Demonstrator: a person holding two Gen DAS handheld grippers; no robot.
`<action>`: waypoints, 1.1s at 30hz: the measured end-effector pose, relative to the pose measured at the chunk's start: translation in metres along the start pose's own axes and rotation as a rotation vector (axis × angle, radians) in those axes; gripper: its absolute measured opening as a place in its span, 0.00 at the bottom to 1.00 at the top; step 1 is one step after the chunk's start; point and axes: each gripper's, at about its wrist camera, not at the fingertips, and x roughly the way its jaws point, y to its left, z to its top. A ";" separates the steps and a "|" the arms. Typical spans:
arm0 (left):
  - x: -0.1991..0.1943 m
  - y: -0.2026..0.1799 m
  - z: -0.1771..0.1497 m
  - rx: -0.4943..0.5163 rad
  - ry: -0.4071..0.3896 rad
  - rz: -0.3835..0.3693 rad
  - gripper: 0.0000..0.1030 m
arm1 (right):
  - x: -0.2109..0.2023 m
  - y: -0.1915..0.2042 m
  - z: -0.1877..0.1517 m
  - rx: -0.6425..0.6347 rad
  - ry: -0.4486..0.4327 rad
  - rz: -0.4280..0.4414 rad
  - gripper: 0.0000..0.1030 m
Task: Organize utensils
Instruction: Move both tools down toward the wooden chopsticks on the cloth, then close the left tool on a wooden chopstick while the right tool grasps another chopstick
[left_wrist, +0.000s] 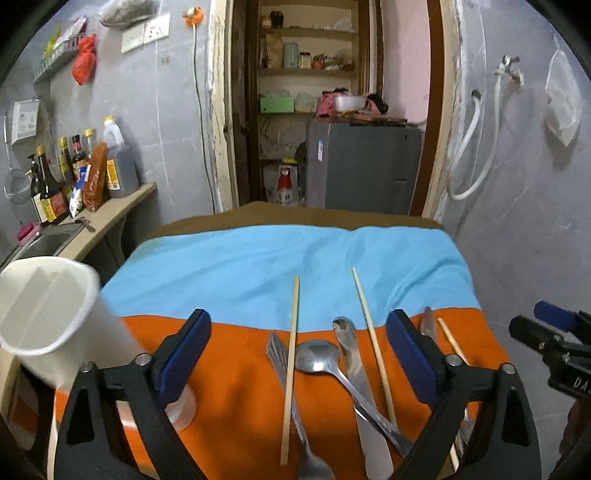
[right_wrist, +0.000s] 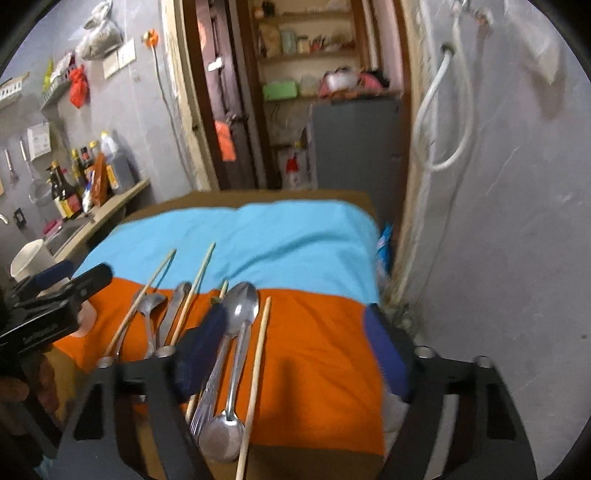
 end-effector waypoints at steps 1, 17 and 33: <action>0.007 -0.001 -0.001 0.002 0.012 0.006 0.81 | 0.007 0.000 -0.001 0.002 0.017 0.012 0.62; 0.082 0.033 -0.010 -0.145 0.234 -0.022 0.26 | 0.052 0.002 -0.014 0.024 0.179 0.085 0.14; 0.105 0.022 0.008 -0.088 0.322 -0.056 0.17 | 0.064 0.014 -0.009 -0.020 0.215 0.075 0.10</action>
